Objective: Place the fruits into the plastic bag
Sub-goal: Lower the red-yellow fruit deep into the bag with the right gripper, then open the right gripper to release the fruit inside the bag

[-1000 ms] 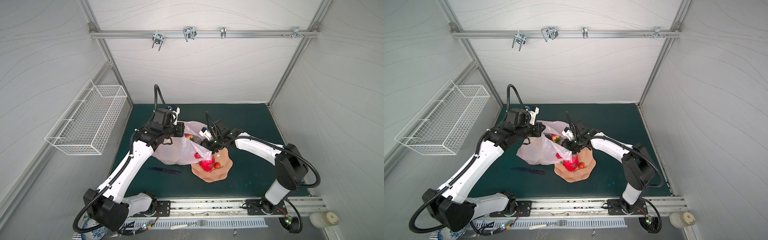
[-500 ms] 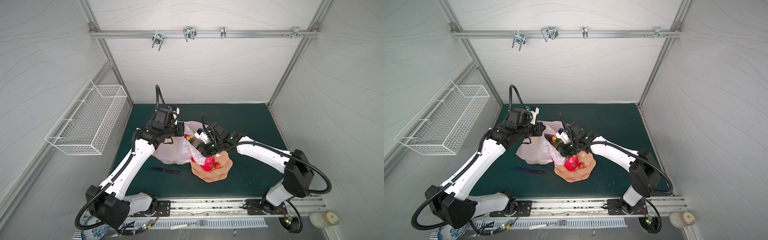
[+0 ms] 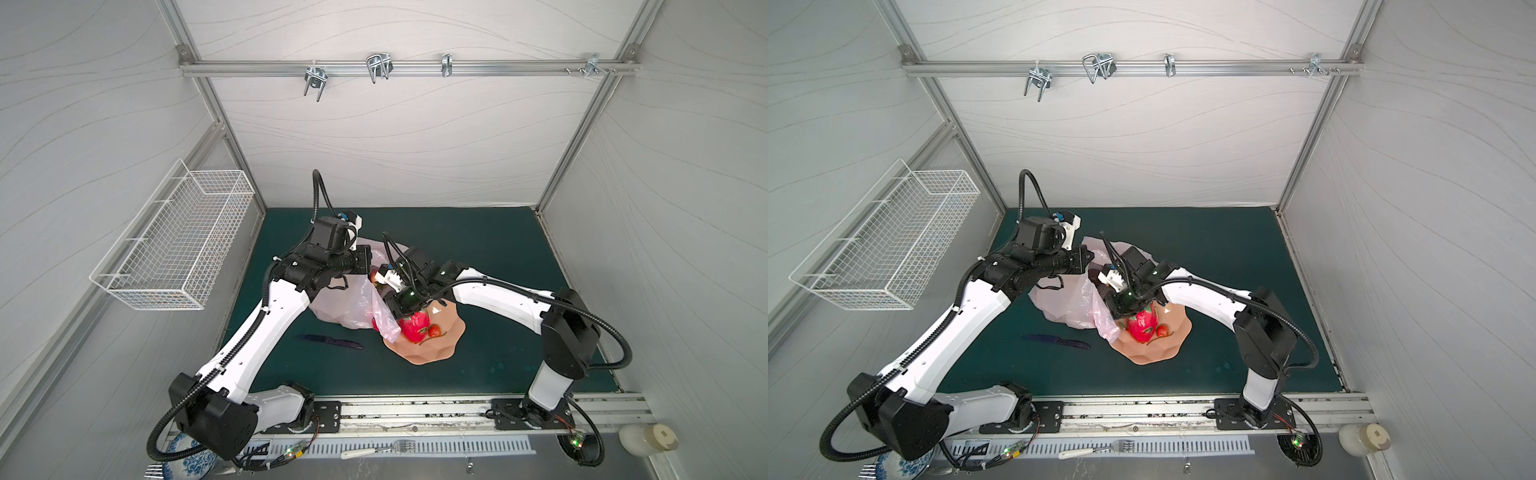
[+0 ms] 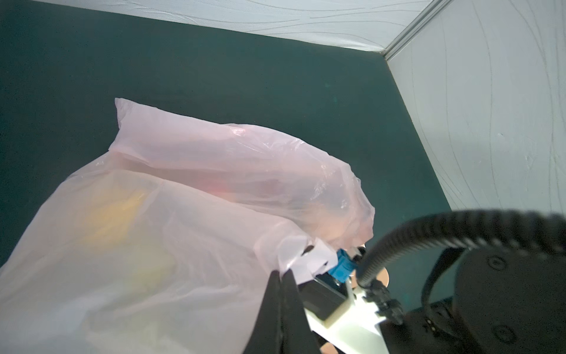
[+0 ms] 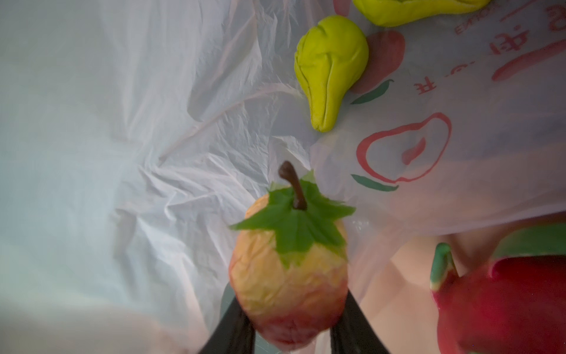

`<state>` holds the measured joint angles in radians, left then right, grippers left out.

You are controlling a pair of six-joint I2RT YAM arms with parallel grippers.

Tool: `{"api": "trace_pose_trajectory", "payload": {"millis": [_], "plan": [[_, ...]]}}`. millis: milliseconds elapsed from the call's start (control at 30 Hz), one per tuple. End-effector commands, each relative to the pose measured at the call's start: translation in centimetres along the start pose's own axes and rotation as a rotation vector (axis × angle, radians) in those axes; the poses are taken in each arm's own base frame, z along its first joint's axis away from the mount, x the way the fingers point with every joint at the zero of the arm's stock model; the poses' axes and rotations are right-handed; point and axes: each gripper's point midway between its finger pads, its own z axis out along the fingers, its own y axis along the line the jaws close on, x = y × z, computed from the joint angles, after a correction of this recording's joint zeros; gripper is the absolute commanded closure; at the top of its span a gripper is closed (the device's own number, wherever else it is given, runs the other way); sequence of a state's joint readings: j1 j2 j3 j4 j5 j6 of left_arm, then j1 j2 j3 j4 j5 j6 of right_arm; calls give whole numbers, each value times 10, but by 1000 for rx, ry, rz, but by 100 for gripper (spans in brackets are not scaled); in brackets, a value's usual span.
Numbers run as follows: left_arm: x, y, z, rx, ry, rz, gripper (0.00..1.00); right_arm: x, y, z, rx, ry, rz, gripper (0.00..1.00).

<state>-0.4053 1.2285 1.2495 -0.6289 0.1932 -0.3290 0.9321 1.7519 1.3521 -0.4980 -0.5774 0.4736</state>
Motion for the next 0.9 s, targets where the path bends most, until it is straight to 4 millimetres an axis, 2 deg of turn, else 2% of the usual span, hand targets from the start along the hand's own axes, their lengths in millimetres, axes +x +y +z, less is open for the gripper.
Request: {"api": "trace_pose_trajectory", "payload": {"millis": [0,233,433,700,867], "plan": [[-14,-15,-14,49,-70,32,100,-8,0,0,-15,3,17,91],[0,-14,-15,55,-36,39,100,-57,-29,-10,-71,-91,197,91],[7,-12,-12,55,-25,37,100,-86,-38,3,-144,-92,295,91],[3,-11,-7,46,-33,38,100,-94,-46,26,-149,-87,415,89],[-1,-7,-5,21,-42,49,100,-90,-38,39,-153,-73,463,85]]}}
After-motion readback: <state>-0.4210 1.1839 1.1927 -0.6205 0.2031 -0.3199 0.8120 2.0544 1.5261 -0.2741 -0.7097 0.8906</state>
